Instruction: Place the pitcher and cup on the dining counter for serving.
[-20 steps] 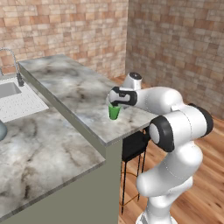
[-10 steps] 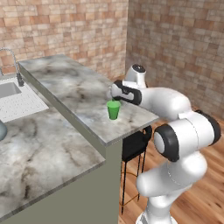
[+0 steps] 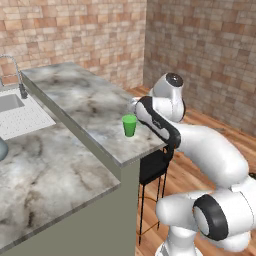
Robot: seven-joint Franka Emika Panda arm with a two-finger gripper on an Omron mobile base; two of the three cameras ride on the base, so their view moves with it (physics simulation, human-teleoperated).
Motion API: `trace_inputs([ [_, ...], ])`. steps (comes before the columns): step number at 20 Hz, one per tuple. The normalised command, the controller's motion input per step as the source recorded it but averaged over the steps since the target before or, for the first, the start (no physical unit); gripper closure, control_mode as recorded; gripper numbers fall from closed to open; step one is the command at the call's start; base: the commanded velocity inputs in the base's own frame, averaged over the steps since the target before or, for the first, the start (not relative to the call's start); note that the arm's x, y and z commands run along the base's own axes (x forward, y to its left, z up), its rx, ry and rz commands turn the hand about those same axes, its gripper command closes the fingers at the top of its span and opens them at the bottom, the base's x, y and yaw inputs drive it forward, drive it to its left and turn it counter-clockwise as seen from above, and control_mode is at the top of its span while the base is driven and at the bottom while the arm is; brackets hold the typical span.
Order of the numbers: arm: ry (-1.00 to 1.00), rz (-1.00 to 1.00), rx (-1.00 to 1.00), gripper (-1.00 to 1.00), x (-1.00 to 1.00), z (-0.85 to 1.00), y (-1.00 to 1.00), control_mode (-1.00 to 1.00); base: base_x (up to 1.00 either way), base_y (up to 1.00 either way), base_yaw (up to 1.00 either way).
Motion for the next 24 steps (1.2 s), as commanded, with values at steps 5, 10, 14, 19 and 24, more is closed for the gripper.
trace_inputs([
  [5, -0.23, 0.00, 0.00, -1.00, -1.00, 0.18, 0.00, -1.00, 0.00, 0.00, 0.00],
  [10, -0.09, 0.00, 0.00, -1.00, -0.39, 0.05, 0.00, -1.00, 0.00, 0.00, 0.00],
  [14, 0.00, 0.00, 0.00, -1.00, 0.00, 0.00, 0.00, -1.00, 0.00, 0.00, 0.00],
  [19, 0.00, 0.00, 0.00, -1.00, -0.03, 0.00, 0.00, 1.00, -0.17, 0.00, 0.00],
  [24, 0.00, 0.00, 0.00, -1.00, 0.00, 0.00, 0.00, 1.00, -0.69, 0.20, 0.00],
])
